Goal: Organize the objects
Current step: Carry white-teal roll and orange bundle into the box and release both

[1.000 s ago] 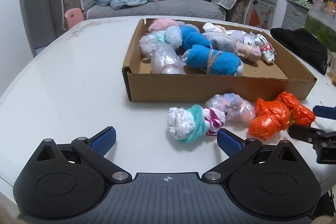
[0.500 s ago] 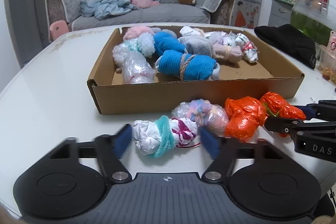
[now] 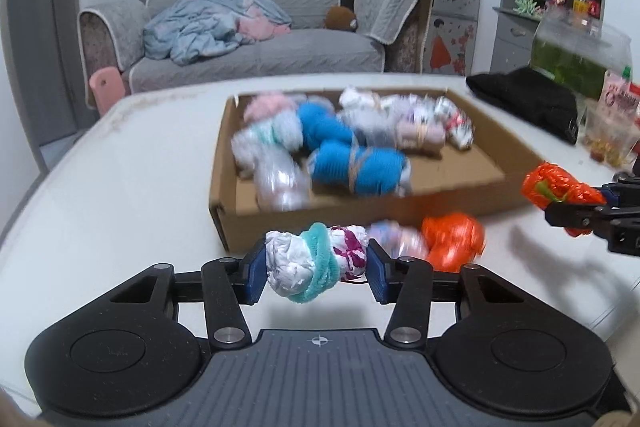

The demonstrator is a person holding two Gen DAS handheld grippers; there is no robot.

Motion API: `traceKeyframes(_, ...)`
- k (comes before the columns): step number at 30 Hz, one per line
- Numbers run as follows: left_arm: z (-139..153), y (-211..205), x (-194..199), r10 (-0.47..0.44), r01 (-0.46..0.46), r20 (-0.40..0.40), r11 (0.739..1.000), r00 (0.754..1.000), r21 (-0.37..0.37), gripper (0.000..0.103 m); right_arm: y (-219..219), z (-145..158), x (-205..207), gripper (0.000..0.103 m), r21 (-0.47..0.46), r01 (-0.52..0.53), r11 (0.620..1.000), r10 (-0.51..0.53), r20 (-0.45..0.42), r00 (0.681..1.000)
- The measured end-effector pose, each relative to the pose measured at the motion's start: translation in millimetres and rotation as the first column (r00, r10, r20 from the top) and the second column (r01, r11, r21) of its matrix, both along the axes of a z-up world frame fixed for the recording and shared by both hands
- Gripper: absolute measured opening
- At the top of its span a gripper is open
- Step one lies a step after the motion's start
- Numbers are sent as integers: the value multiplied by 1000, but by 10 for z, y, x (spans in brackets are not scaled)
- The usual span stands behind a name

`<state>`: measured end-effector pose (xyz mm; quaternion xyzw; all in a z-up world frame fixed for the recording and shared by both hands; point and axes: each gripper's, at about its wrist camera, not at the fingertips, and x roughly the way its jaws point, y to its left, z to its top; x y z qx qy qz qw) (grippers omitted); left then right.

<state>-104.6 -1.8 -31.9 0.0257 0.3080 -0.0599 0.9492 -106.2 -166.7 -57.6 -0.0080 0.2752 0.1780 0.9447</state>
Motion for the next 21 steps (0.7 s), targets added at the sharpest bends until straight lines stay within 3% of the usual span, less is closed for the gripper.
traceKeyframes(6, 455, -177, 211, -59, 60, 49, 998, 997, -16, 55, -181, 473, 232, 26, 18, -11, 1000, 9, 73, 997)
traceKeyframes(12, 683, -458, 565, -135, 135, 37, 991, 990, -18, 55, -186, 603, 571, 26, -2, -50, 999, 50, 77, 996)
traceKeyframes(17, 610, -723, 979, -201, 198, -27, 977, 979, -77, 55, -202, 532, 787, 26, 4, -58, 998, 58, 39, 998)
traceKeyframes(21, 304, -929, 1256, -235, 221, -93, 965, 967, -142, 55, -184, 421, 877, 26, 14, -63, 998, 63, 2, 998)
